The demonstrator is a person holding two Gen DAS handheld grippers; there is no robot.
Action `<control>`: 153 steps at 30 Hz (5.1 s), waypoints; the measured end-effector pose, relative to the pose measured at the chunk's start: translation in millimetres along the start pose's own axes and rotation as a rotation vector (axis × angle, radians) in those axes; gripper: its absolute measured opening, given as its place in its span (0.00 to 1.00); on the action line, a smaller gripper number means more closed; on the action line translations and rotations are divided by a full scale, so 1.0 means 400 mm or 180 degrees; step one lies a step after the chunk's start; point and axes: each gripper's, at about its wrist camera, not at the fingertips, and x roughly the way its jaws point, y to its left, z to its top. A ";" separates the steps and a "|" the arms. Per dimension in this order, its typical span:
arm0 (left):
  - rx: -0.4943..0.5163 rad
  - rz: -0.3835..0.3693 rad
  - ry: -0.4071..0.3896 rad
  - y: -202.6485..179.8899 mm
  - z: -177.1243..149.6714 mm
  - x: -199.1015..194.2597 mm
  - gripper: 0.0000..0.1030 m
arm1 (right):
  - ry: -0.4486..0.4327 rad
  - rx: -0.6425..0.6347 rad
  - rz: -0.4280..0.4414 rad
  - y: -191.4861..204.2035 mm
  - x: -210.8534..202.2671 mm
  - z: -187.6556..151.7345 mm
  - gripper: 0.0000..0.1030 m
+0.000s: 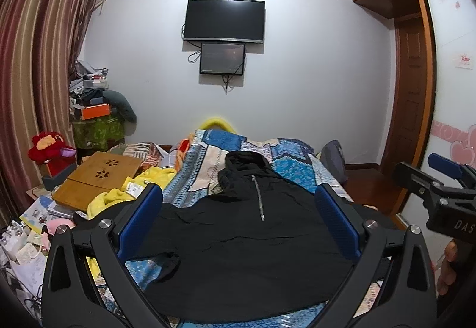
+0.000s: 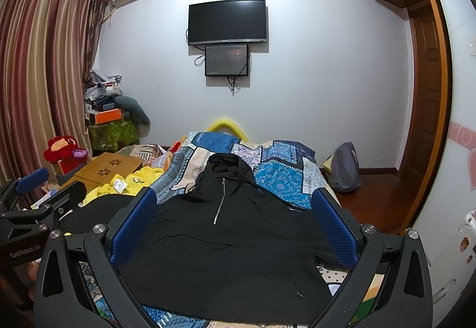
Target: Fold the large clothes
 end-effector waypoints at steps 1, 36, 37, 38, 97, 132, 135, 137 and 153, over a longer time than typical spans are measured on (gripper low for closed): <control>-0.0001 0.0028 0.0013 0.006 -0.001 0.008 1.00 | 0.0010 -0.0006 0.0006 0.003 0.010 0.002 1.00; -0.2382 0.0539 0.1907 0.856 -0.423 0.471 1.00 | 0.1680 -0.0211 0.0081 0.037 0.538 -0.159 1.00; -0.2488 0.0522 0.1927 0.869 -0.438 0.471 1.00 | 0.1704 -0.0233 0.0078 0.041 0.544 -0.163 1.00; -0.2661 0.0486 0.1944 0.891 -0.462 0.474 1.00 | 0.1724 -0.0259 0.0071 0.045 0.555 -0.169 1.00; -0.0147 -0.1031 0.2206 -0.084 -0.164 0.838 0.02 | 0.1630 -0.0182 -0.0155 -0.249 0.459 -0.145 1.00; -0.0117 -0.0065 0.2067 0.369 -0.197 0.655 0.56 | 0.1869 -0.1079 0.0612 0.138 0.606 -0.138 1.00; -0.0070 0.0000 0.2112 0.394 -0.231 0.653 0.56 | 0.1983 -0.1268 0.0716 0.215 0.654 -0.179 1.00; -0.0056 0.0016 0.2134 0.409 -0.249 0.650 0.56 | 0.2116 -0.1314 0.0798 0.255 0.687 -0.213 0.98; -0.0223 -0.0075 0.2394 0.415 -0.346 0.664 0.56 | 0.2222 -0.1570 0.0657 0.279 0.765 -0.257 0.22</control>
